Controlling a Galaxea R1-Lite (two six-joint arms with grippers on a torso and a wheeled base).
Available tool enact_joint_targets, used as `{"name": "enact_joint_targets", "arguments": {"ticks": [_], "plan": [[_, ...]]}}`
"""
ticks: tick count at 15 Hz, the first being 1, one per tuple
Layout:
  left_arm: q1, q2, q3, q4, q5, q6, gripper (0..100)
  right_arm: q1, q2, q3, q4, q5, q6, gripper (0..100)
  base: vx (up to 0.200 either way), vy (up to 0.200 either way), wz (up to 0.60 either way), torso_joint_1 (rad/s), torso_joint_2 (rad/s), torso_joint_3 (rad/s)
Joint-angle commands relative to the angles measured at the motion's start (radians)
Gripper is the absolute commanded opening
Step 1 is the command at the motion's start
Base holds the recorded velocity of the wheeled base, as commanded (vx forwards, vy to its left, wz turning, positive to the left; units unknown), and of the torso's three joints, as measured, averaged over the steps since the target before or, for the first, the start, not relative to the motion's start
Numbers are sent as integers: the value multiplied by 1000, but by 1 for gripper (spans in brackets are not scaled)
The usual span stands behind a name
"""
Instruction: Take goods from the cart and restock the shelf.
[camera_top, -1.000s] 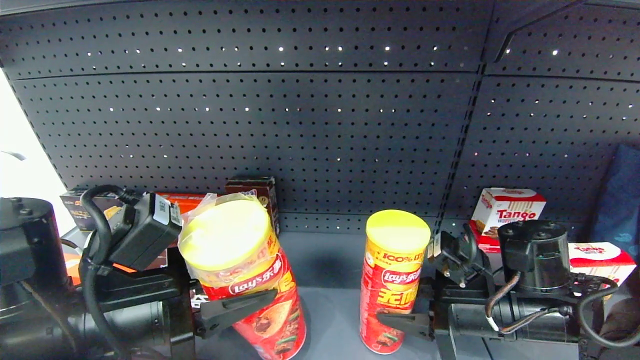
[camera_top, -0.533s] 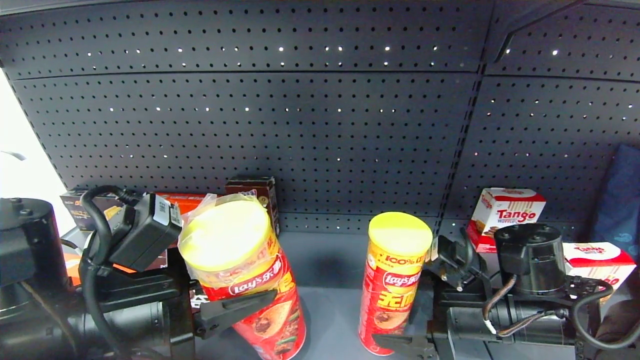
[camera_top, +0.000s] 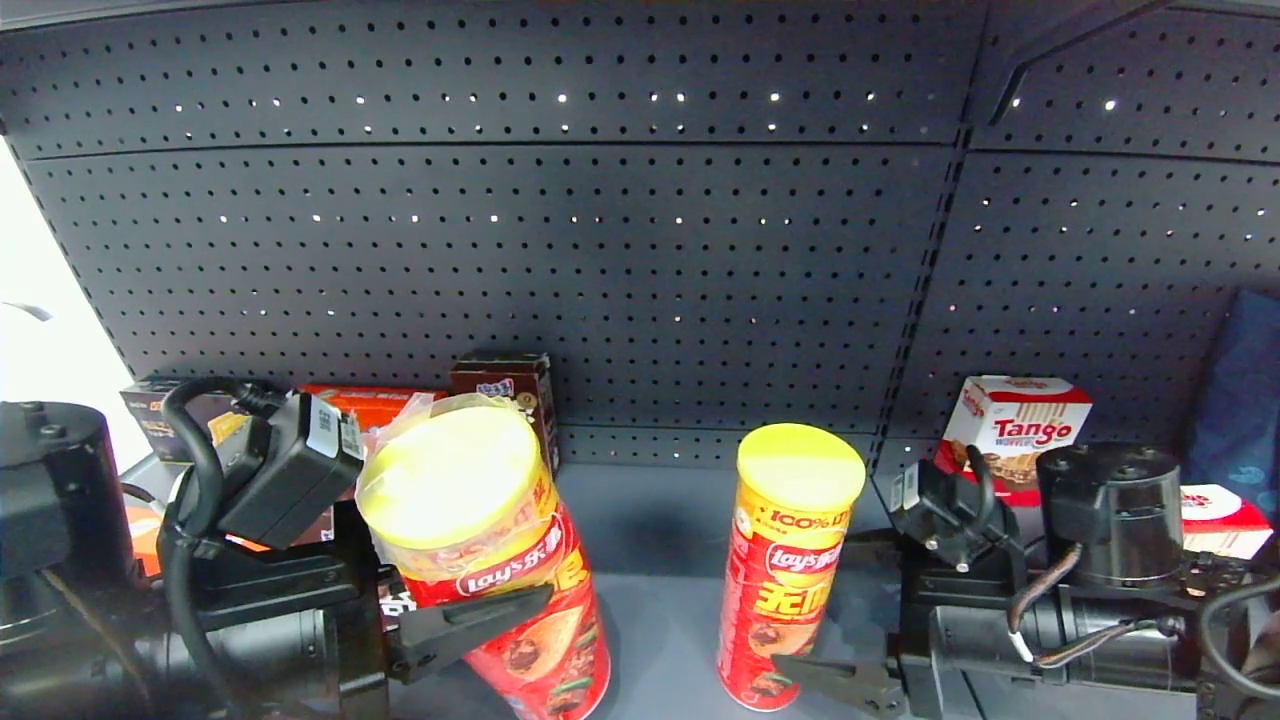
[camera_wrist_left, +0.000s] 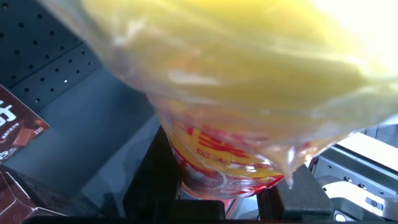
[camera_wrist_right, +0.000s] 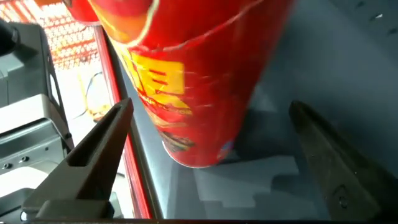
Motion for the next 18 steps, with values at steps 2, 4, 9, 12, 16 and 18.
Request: {"name": "enact_joint_targets", "arguments": {"ticks": [2,4,9,12,16,18], "plan": [[2,0,-4,0,0,-2,0,-10,-140,16,5,1,-2,100,0,0,0,0,0,0],[2,0,-8,0,0,-3,0,-9,-203,24,16,-2,-2,100,0,0,0,0,0,0],[2,0,-5,0,0,-5,0,-7,-459,22,65,-188,-2,100,0,0,0,0,0,0],[0,17,-16,-39,0,-5,0,-36,-622,77,108,-324,50,100,0,0,0,0,0,0],[2,18,-8,-53,3,-5,0,-316,-905,274,111,-401,161,100,0,0,0,0,0,0],[2,20,-19,-53,3,-5,0,-389,-1057,356,169,-410,174,100,0,0,0,0,0,0]]}}
